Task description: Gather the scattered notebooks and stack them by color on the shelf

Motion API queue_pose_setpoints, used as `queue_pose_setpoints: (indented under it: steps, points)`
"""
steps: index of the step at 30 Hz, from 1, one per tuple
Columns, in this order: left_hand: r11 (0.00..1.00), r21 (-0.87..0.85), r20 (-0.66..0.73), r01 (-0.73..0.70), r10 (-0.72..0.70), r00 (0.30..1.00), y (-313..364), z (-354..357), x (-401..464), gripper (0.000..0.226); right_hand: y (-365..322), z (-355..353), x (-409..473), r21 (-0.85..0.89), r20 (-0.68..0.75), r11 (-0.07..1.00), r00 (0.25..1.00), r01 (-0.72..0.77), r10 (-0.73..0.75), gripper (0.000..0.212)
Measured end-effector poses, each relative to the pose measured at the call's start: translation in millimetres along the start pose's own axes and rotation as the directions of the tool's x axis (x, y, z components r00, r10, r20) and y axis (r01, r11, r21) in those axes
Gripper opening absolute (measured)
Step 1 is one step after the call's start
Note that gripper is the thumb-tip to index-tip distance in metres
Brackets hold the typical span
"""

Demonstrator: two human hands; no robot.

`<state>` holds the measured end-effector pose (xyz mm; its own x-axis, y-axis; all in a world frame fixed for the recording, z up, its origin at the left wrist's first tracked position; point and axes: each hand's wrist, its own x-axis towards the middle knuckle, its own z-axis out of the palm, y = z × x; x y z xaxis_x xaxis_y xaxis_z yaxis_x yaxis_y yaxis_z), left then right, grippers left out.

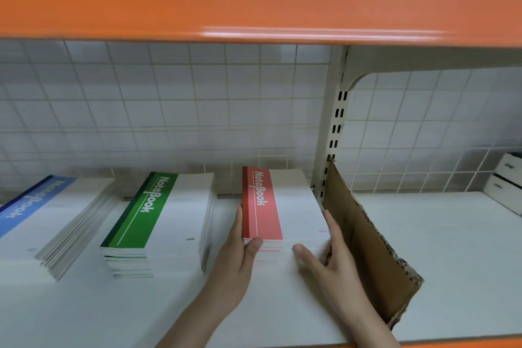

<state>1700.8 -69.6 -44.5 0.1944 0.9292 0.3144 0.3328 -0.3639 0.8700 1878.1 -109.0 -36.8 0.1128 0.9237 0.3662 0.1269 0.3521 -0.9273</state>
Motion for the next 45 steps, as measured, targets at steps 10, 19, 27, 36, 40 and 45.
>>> queue_pose_setpoints:
  steps: [10, 19, 27, 36, 40, 45]
  points:
    - [1.000, 0.001, 0.014, 0.008, -0.008, 1.000, 2.9, 0.0, -0.7, 0.048, -2.6, 1.0, -0.6, -0.046, -0.012, 0.999, 1.000, 0.025, -0.026, 0.070]
    - [0.947, 0.305, -0.074, -0.100, 0.128, 0.989, 14.4, -16.6, -5.1, 0.064, -16.2, 3.3, -3.2, -0.159, -0.112, 0.987, 0.994, 0.000, -0.018, 0.051]
    - [0.754, 0.560, 0.152, -0.342, 0.312, 0.938, 18.4, -20.2, -5.9, 0.045, -20.2, 11.1, 6.8, -0.865, 0.062, 0.495, 0.996, 0.084, -0.060, 0.052]
    - [0.737, 0.578, 0.132, -0.350, 0.338, 0.932, 19.7, -18.4, -4.1, 0.040, -24.4, 6.9, 8.8, -0.827, 0.080, 0.553, 0.995, 0.100, -0.060, 0.047]
    - [0.744, 0.574, 0.141, -0.342, 0.321, 0.936, 21.2, -21.2, -2.5, 0.040, -27.8, 7.7, 6.3, -0.775, 0.071, 0.624, 0.995, 0.103, -0.076, 0.045]
    - [0.776, 0.535, 0.161, -0.335, 0.295, 0.942, 28.2, -30.6, -8.9, 0.042, -31.7, 7.0, 0.5, -0.784, 0.044, 0.611, 0.991, 0.110, -0.123, 0.043]
